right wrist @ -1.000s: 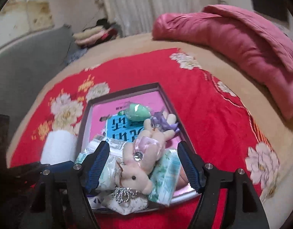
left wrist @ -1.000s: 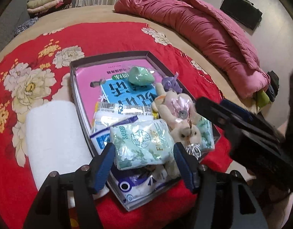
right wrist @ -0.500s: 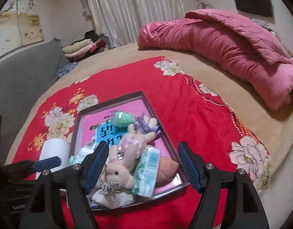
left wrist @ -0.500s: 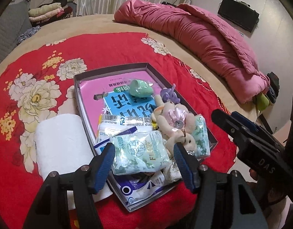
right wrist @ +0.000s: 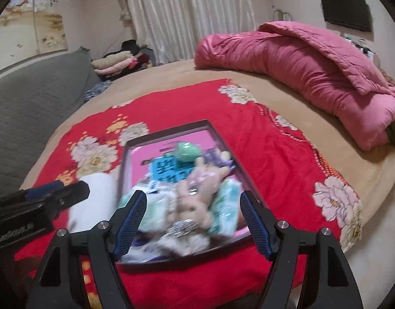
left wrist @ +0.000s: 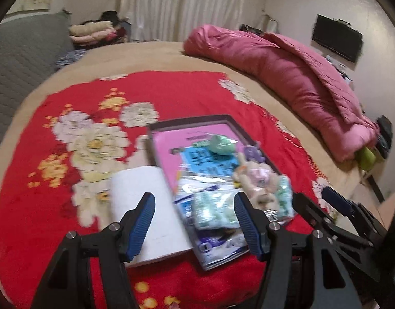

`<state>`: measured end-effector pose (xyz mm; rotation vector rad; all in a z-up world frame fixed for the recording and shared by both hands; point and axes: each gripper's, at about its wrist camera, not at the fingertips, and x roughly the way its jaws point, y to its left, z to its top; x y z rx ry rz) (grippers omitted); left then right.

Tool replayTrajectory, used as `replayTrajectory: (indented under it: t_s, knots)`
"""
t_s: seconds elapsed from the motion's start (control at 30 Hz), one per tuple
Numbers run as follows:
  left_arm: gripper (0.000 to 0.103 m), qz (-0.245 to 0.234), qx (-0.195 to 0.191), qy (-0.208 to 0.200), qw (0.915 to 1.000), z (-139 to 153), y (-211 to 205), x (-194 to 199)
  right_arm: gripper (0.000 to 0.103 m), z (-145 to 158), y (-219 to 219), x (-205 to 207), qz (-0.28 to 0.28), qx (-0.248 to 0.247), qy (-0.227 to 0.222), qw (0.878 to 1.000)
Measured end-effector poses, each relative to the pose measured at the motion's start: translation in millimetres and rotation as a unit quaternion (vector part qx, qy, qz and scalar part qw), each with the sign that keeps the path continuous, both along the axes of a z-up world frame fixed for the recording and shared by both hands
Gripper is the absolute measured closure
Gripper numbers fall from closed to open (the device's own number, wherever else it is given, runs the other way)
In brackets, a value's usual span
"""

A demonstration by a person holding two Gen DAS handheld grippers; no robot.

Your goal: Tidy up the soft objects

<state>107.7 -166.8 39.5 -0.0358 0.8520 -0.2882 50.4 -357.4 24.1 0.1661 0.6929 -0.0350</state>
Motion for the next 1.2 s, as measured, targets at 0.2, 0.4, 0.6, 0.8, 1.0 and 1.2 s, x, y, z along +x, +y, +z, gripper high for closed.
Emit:
replayTrajectory:
  t_s: [0.2, 0.4, 0.6, 0.8, 1.0, 1.2]
  knots:
    - [0.04, 0.025, 0.006, -0.009, 0.9996, 9.4, 34.4, -16.3, 0.027, 15.8, 33.2, -18.3, 0.019, -0.014, -0.014, 1.0]
    - [0.04, 0.048, 0.0, -0.014, 0.9987, 16.0, 64.2, -35.8, 0.027, 30.2, 61.4, -36.5, 0.043, -0.024, -0.031, 0.998]
    - [0.04, 0.069, 0.006, -0.019, 0.9974, 20.1, 81.4, -54.7, 0.027, 37.7, 88.4, -53.7, 0.07, -0.048, -0.034, 0.996]
    - [0.04, 0.064, 0.009, -0.016, 0.9978, 17.2, 84.2, -72.3, 0.026, 33.1, 91.8, -69.9, 0.065, -0.053, -0.023, 0.996]
    - [0.04, 0.058, 0.008, -0.004, 0.9983, 8.5, 78.7, -84.0, 0.027, 8.7, 82.9, -73.9, 0.053, -0.051, 0.032, 0.997]
    - [0.04, 0.06, 0.004, 0.005, 0.9982, 3.2, 74.8, -87.1, 0.026, 1.7, 74.5, -82.7, 0.035, -0.073, 0.026, 0.996]
